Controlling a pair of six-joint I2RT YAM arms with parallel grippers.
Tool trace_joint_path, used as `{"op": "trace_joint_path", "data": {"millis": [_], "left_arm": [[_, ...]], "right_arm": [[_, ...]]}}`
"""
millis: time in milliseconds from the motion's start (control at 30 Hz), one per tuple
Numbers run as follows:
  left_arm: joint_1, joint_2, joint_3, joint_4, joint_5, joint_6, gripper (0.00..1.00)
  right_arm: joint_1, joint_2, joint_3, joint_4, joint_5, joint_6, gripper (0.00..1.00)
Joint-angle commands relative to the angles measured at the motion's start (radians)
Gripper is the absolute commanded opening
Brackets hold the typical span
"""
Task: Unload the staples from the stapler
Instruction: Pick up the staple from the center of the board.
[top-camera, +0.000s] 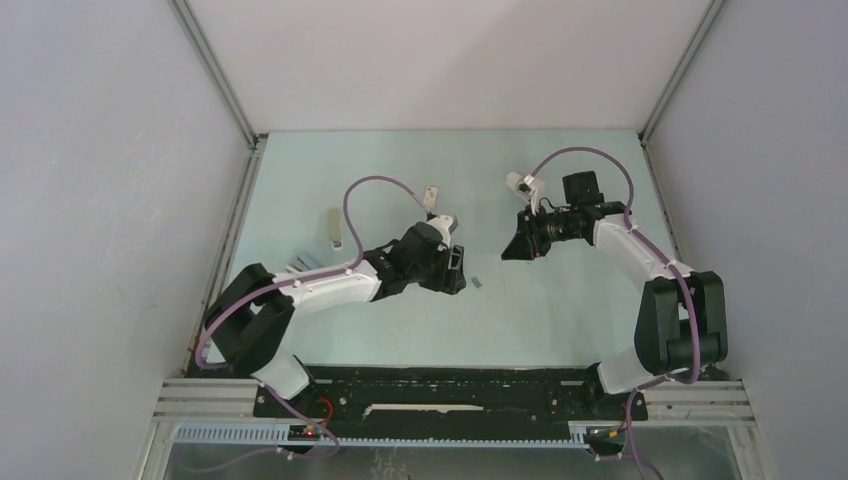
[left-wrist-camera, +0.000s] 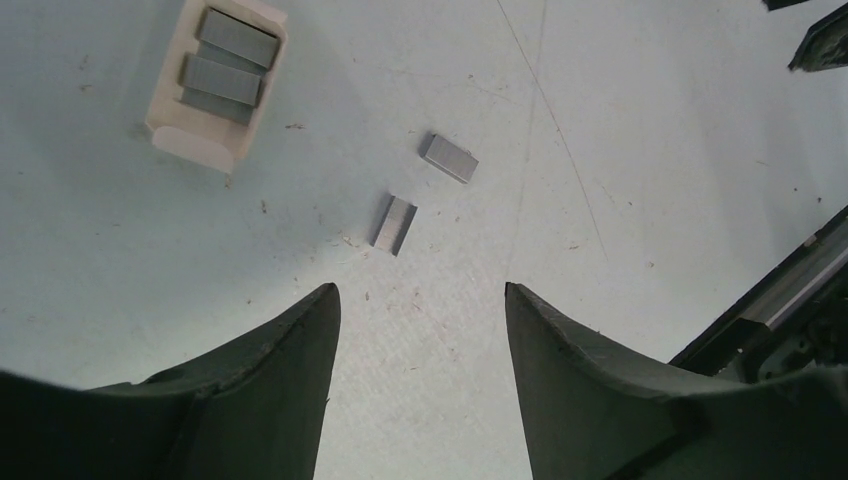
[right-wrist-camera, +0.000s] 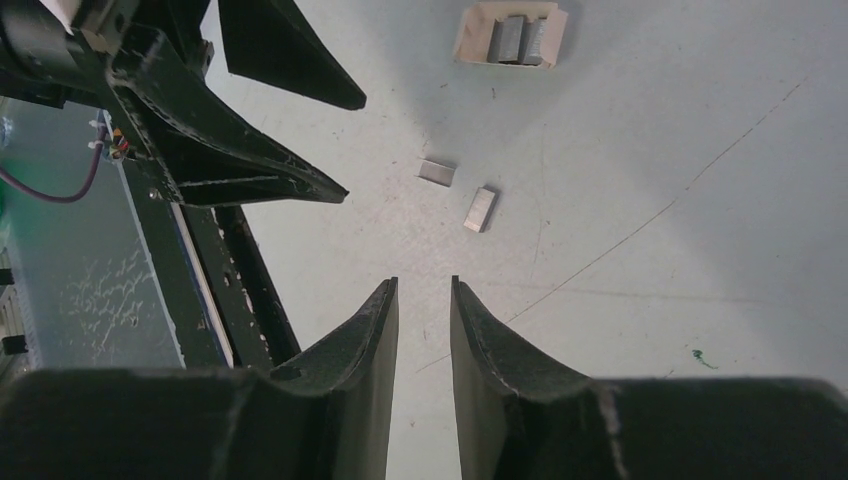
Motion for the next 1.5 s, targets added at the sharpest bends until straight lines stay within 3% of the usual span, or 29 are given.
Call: {"op": "trace_joint_path", "data": {"millis": [0, 233, 600, 700, 1467], "left_arm": [[-0.020, 0.035, 0.077, -0.025, -0.016, 0.033, 0.66], [-0.030, 0.100, 0.130, -0.057, 0.000, 0.051, 0.55], [-0.047, 0.202, 0.242, -0.170, -0.082, 0.109, 0.52], [-0.048, 0.227, 0.274, -0.196, -0.090, 0.128, 0.45], [-0.049, 0.379, 0.408, -0.283, -0.064, 0.256, 0.41]], "right_arm": [[-0.016, -0.004, 0.004, 0.009, -0.009, -0.031, 0.34], [-0.024, 0.001, 0.005, 0.009, -0.005, -0.034, 0.34], [-0.032, 0.001, 0.005, 0.007, -0.007, -0.039, 0.33], [-0.034, 0.002, 0.004, 0.006, -0.010, -0.039, 0.33], [-0.044, 0.017, 0.005, 0.006, -0.019, -0.039, 0.33]]}}
